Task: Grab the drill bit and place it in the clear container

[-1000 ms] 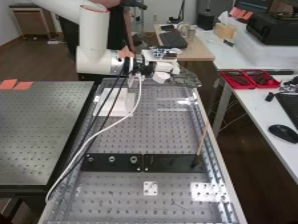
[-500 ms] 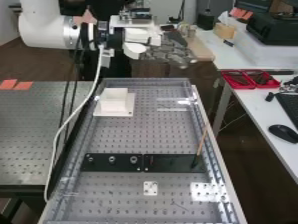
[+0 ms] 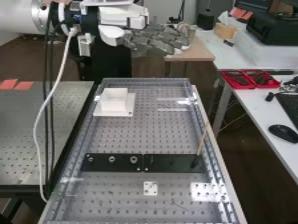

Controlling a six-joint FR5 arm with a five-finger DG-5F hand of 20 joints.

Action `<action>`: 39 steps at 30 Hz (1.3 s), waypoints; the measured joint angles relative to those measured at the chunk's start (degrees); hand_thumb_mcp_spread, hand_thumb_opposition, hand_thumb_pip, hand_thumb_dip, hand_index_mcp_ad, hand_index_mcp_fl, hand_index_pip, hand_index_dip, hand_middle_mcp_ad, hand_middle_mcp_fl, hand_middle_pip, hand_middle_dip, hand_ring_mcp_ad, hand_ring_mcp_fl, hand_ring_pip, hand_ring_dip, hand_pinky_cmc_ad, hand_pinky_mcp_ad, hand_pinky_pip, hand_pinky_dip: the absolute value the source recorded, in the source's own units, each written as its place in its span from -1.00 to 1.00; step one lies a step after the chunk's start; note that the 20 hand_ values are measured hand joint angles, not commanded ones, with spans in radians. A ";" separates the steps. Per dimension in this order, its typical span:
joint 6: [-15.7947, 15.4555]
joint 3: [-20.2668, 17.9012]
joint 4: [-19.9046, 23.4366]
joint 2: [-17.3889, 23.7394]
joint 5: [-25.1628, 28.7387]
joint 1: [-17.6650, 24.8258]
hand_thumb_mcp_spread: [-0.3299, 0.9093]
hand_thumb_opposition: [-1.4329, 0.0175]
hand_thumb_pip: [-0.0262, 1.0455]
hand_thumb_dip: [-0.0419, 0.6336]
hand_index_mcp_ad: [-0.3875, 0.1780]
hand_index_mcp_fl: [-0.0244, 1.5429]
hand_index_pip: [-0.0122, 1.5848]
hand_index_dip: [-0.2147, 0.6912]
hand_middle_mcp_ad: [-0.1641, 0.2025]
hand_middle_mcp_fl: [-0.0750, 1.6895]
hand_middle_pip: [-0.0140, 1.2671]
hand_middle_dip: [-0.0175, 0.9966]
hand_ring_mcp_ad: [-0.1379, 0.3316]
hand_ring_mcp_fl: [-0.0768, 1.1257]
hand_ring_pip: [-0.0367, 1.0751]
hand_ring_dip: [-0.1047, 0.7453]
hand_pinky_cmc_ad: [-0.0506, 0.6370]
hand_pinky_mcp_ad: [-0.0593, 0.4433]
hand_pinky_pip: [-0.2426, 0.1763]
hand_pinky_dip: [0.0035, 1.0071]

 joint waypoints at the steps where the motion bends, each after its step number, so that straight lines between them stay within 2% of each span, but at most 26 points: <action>1: 0.18 -0.01 -0.30 0.15 -0.17 -0.10 0.04 -0.03 -0.31 -0.50 0.15 -0.61 -0.85 0.10 0.20 -0.82 -0.77 -0.62 0.55 -0.85 -0.77 -0.77 0.15 -0.10 -0.44 -0.37; 5: 0.74 -0.01 -0.68 0.77 -0.12 -0.58 0.04 -0.03 -0.31 -0.49 0.17 -0.61 -0.86 0.10 0.21 -0.82 -0.77 -0.62 0.59 -0.87 -0.77 -0.77 0.14 -0.10 -0.47 -0.34; 7: 0.59 0.00 -0.59 0.86 -1.83 -0.68 0.05 -0.03 -0.32 -0.50 0.17 -0.61 -0.86 0.10 0.21 -0.82 -0.77 -0.62 0.56 -0.87 -0.77 -0.77 0.14 -0.10 -0.47 -0.34; 9: 0.48 0.02 -0.52 0.94 -2.62 -0.68 0.05 -0.03 -0.32 -0.50 0.12 -0.61 -0.86 0.10 0.17 -0.82 -0.77 -0.62 0.56 -0.87 -0.77 -0.77 0.14 -0.08 -0.47 -0.34; 15: 0.36 0.32 -0.52 0.99 0.05 -0.75 0.05 -0.03 -0.33 -0.50 0.17 -0.61 -0.86 0.13 0.22 -0.82 -0.77 -0.62 0.56 -0.88 -0.77 -0.77 0.18 -0.09 -0.47 -0.34; 19: 0.37 0.44 -0.44 0.82 -2.40 -1.12 0.05 -0.03 -0.33 -0.50 0.17 -0.62 -0.87 0.13 0.22 -0.82 -0.77 -0.62 0.56 -0.88 -0.77 -0.77 0.18 -0.09 -0.47 -0.34; 27: 0.64 0.56 0.18 0.53 -3.58 -1.51 0.06 -0.03 -0.33 -0.50 0.14 -0.61 -0.87 0.13 0.18 -0.82 -0.77 -0.62 0.58 -0.88 -0.77 -0.77 0.18 -0.09 -0.45 -0.34; 33: 0.76 0.58 0.32 0.49 -0.47 -1.37 0.06 -0.03 -0.32 -0.49 0.18 -0.61 -0.87 0.13 0.22 -0.82 -0.77 -0.62 0.58 -0.88 -0.77 -0.77 0.18 -0.08 -0.47 -0.34; 39: 0.68 0.63 0.62 0.51 -3.03 -1.65 0.06 -0.03 -0.33 -0.50 0.17 -0.61 -0.87 0.13 0.22 -0.82 -0.77 -0.62 0.58 -0.88 -0.78 -0.77 0.19 -0.08 -0.47 -0.34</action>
